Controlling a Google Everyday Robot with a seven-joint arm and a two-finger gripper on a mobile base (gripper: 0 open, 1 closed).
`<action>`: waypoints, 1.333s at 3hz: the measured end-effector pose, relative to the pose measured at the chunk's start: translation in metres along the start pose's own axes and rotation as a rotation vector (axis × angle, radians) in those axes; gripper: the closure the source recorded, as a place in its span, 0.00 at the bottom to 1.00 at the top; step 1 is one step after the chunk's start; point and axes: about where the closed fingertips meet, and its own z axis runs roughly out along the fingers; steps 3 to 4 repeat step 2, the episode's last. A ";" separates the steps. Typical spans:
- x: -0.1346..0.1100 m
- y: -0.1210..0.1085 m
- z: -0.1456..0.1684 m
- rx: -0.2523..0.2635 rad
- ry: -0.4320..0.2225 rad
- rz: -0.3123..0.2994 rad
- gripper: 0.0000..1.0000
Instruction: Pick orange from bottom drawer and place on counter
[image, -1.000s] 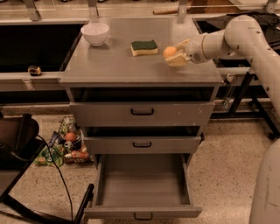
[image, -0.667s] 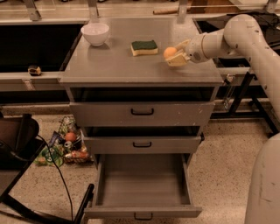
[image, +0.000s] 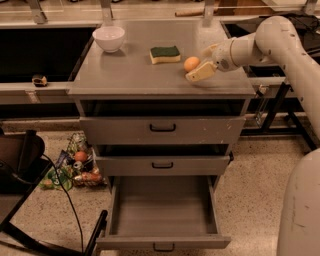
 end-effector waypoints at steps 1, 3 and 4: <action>-0.002 -0.001 -0.009 0.014 -0.018 -0.007 0.00; -0.011 -0.003 -0.046 0.066 -0.062 -0.033 0.00; -0.011 -0.003 -0.046 0.066 -0.062 -0.033 0.00</action>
Offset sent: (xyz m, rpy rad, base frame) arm -0.0575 -0.0673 0.0724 0.0420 -0.1907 -0.0641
